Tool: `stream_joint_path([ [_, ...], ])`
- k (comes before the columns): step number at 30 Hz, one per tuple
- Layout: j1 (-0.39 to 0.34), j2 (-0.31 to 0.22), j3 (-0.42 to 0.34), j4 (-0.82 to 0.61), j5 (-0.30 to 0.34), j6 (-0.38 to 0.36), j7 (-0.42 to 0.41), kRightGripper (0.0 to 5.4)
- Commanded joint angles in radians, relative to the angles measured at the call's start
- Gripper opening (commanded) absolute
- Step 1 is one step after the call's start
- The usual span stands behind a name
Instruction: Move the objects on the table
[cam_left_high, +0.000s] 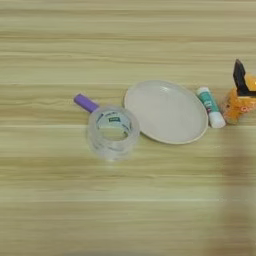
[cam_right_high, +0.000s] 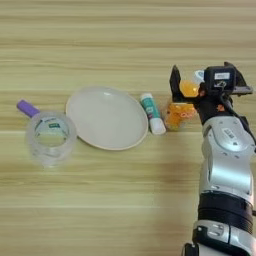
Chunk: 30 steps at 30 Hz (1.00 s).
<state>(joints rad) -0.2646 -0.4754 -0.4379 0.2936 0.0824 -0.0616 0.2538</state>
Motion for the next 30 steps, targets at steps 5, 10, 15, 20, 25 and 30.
stream_joint_path([
  [5,-0.122,-0.063,-0.008,0.111,0.049,-0.038,0.014,5.38],
  [10,-0.158,-0.074,-0.010,0.220,0.065,-0.057,0.023,5.38],
  [15,-0.194,-0.084,0.002,0.336,0.063,-0.093,0.028,5.38],
  [20,-0.224,-0.091,0.012,0.418,0.065,-0.118,0.034,5.38],
  [25,-0.253,-0.097,0.022,0.466,0.066,-0.136,0.038,5.38],
  [30,-0.279,-0.103,0.027,0.503,0.068,-0.155,0.044,4.82],
])
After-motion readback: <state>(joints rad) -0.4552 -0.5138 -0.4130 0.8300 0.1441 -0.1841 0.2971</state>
